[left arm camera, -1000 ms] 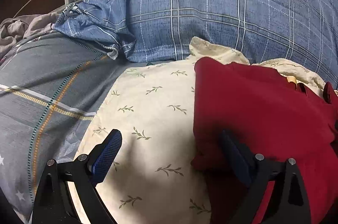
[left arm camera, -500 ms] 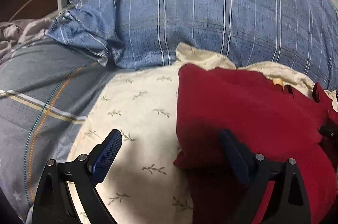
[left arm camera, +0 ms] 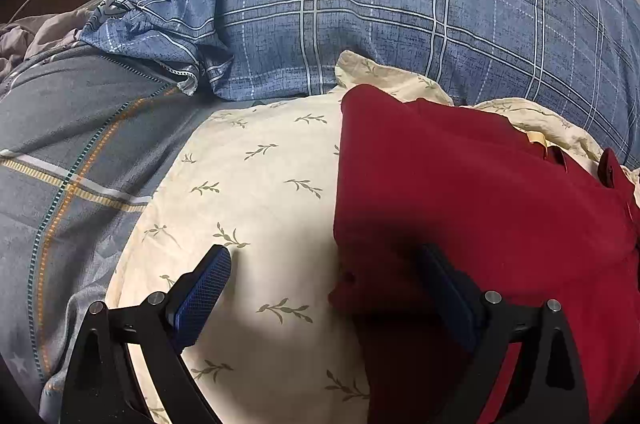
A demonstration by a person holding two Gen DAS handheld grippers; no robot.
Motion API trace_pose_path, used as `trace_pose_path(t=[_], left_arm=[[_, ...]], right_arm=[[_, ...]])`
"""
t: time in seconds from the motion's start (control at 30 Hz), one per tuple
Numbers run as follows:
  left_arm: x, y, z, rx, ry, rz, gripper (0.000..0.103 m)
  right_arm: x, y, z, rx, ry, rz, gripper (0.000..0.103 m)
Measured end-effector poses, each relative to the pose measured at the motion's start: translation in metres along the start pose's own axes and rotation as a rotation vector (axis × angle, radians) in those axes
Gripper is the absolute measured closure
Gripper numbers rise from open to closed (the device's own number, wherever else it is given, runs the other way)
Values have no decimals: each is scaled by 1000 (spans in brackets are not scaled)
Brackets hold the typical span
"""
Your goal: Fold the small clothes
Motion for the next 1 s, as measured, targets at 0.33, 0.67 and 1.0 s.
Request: trace_pose_path(t=[0.33, 0.67, 1.0], left_arm=[[1, -5, -2, -5, -6, 14, 7], [-2, -10, 0, 10, 4, 27, 6], [-2, 10, 3, -5, 13, -16, 8]], right_arm=[[-25, -47, -8, -43, -93, 34, 48], [-39, -41, -12, -58, 1, -37, 99], [-47, 96, 26, -243, 178, -120, 99]])
Point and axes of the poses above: each gripper's, at about its wrist camera, not at the fingertips, and y roughly against the way its jaws point, z to its left, x to its underside, the point moved 5 cm from there along -y, roughly the way its jaws point, and after that the axes turned 3 degrees about z, right-handed, at the moved point
